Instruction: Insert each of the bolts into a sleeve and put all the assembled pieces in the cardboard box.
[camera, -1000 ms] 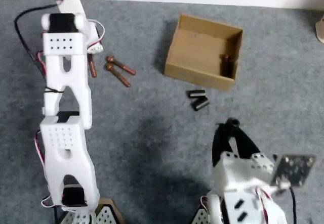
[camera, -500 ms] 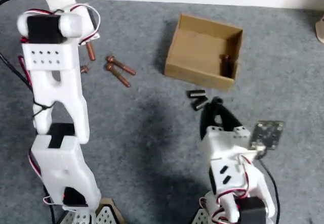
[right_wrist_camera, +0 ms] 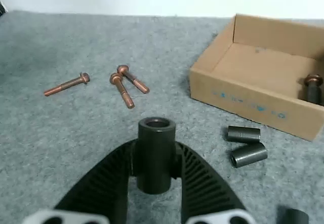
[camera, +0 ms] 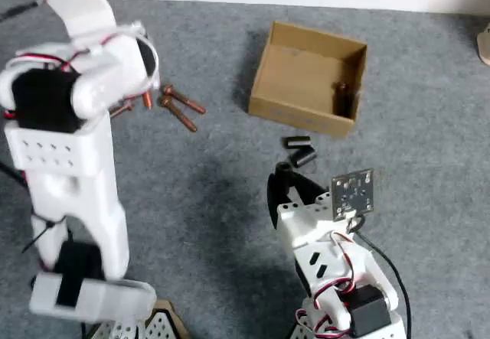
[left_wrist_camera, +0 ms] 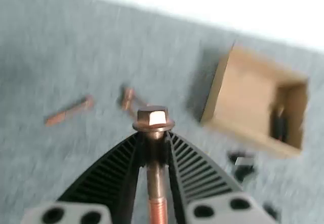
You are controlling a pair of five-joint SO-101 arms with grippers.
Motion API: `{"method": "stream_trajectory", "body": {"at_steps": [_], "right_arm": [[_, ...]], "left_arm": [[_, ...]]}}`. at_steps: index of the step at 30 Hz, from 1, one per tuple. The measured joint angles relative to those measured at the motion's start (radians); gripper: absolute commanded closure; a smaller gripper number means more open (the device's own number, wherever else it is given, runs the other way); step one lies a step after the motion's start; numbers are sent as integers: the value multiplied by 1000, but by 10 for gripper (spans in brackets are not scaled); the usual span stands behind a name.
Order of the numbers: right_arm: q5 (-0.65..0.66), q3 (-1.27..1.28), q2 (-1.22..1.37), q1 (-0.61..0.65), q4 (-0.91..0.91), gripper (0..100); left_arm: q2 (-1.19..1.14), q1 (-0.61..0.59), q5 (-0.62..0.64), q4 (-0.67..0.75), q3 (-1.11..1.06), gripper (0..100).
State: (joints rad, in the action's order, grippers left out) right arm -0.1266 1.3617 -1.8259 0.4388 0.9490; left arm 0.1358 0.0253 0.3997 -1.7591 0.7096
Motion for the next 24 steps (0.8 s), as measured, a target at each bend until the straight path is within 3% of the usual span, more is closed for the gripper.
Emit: {"method": "stream_trajectory", "body": {"at_steps": [6,17,24], "right_arm": [[0,121,0,3,-164,995],[0,308,2,3,-542,995],[3,308,2,51,-646,995]], "left_arm": [[261,15,2,261,-442,995],[700,150,3,985,-1237,995],[729,279,3,1065,-1335,995]]}}
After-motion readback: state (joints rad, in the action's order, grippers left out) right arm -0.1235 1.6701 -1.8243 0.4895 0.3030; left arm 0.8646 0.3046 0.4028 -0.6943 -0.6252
